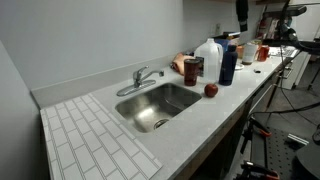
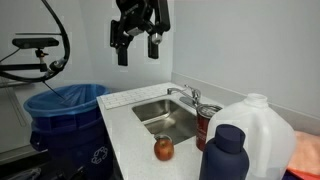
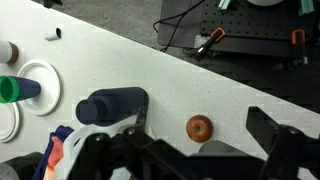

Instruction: Turn the tap nozzle all the way to the left

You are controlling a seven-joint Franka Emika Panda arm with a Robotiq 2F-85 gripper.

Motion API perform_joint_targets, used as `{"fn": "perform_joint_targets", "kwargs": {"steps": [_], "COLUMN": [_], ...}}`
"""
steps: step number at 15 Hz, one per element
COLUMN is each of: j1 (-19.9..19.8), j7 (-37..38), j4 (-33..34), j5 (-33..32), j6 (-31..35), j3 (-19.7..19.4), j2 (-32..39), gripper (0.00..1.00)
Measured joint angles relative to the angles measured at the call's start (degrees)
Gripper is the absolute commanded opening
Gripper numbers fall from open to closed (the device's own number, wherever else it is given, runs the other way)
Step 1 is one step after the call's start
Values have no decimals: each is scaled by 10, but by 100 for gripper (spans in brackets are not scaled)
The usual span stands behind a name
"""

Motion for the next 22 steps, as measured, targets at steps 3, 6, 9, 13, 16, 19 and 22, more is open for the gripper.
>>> {"fn": "perform_joint_targets", "kwargs": {"steps": [3,6,9,13,16,19,22], "j1": [0,0,0,6,44,73,79], "j7": [0,0,0,7,48,93,131], "j4": [0,0,0,0,11,47,91], "j5": [0,0,0,7,35,48,52], "j6": [0,0,0,1,4,21,31], "j3": [0,0,0,3,32,61,72], "j2": [0,0,0,4,38,89,130], "gripper": [100,100,100,100,100,100,100]}}
